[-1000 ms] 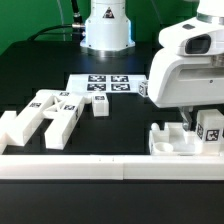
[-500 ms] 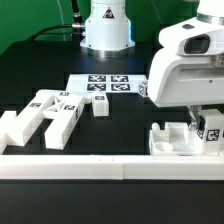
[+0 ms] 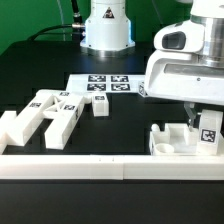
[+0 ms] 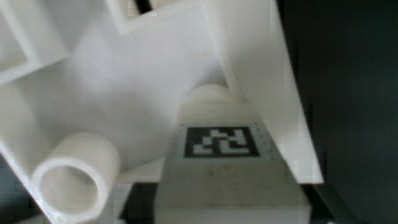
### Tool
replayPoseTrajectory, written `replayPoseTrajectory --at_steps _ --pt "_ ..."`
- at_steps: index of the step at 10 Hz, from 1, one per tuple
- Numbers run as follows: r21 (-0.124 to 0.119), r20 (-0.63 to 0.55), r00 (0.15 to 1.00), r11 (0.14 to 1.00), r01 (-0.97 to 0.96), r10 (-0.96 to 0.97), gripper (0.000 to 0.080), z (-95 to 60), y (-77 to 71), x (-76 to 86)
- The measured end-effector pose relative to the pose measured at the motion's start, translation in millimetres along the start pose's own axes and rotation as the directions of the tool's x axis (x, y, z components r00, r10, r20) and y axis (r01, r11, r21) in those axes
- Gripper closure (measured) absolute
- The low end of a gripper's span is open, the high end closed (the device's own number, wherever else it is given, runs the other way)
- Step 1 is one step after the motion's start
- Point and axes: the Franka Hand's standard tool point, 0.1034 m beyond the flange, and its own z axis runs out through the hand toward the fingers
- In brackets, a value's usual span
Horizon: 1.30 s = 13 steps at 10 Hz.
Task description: Assemble chair
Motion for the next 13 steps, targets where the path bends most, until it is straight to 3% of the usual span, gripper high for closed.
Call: replayPoseTrajectory --at_steps 8,9,10,11,13 --pt "0.001 0.001 0.892 0.892 -0.453 0.453 0.0509 0.1 0.4 0.2" --pt "0.009 0.006 0.839 0.839 -0.544 0.544 0.0509 0.4 -0.2 0.3" --pt "0.042 0.006 0.763 0.763 -0.646 0.646 0.0509 0.8 -0.9 1.7" --pt "0.060 0.015 0.697 0.695 -0.717 0.717 0.0509 0.8 -1.0 1.1" --pt "0.064 0.040 0.555 0.552 -0.832 0.831 0.0509 0.9 -1.4 1.0"
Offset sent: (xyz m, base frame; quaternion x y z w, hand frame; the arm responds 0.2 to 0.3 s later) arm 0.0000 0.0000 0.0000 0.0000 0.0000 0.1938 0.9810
